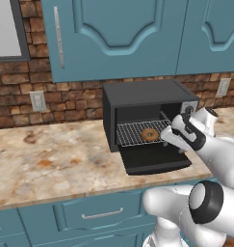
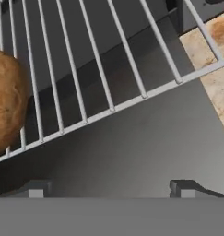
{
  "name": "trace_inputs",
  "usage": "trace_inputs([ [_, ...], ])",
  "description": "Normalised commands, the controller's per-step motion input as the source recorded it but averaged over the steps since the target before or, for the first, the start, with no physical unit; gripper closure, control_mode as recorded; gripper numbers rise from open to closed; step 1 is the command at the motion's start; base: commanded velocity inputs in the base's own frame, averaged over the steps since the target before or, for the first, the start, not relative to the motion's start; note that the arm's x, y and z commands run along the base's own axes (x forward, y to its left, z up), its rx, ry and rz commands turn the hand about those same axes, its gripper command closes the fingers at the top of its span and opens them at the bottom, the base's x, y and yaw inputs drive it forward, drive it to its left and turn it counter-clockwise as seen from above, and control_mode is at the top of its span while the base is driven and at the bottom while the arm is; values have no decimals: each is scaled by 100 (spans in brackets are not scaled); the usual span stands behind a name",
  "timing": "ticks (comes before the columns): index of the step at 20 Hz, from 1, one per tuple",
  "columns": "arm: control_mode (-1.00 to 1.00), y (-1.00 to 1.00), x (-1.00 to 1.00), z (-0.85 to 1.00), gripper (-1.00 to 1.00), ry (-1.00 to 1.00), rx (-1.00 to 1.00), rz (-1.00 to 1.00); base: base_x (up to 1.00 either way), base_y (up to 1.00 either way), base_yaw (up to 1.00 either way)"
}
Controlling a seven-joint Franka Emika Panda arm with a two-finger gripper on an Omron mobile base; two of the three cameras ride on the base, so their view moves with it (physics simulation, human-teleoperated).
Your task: Pick up the bagel from the plate, place it on the toaster oven rack, close the door, and set the timer.
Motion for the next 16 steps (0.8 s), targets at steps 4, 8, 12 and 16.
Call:
trace_inputs([
  [4,-100,-4,19,-37,-100,0,-7,-6,0,0,0],
  [8,-100,0,25,-32,-100,0,-7,-5,0,0,0],
  [12,-100,0,33,-18,-100,0,-6,-5,0,0,0],
  [16,-100,0,45,-12,-100,0,-5,-5,0,0,0],
])
